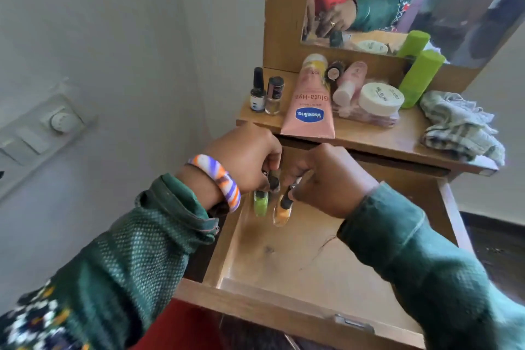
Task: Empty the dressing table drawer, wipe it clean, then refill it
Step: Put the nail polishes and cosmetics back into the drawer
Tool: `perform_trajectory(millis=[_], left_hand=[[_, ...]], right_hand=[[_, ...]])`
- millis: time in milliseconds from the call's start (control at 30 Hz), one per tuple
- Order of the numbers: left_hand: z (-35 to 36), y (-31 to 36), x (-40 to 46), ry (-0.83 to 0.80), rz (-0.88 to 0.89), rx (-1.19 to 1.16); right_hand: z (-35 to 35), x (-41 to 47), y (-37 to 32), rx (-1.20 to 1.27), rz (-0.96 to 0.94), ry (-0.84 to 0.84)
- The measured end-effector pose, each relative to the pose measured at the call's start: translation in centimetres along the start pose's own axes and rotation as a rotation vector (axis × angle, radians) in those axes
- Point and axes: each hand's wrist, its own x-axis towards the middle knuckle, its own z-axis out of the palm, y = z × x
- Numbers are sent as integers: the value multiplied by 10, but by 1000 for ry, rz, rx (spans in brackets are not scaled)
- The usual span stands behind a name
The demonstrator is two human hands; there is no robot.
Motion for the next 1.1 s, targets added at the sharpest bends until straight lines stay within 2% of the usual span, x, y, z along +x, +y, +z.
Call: perform_trajectory(millis=[200, 667, 933, 1000, 1100], left_hand=[[30, -6, -2, -25, -16, 79], [40, -9, -6, 139, -51, 235], [25, -10, -9, 59, -49, 171], [9, -13, -11, 107, -56, 109], [-18, -22, -8, 300, -81, 38]], right_hand=[[32, 12, 8, 57, 72, 33], [43, 24, -2, 45, 63, 100], [34, 23, -2, 74, 77, 70], [20, 20, -5, 81, 54, 98], [-7, 21, -14, 105, -21, 247]])
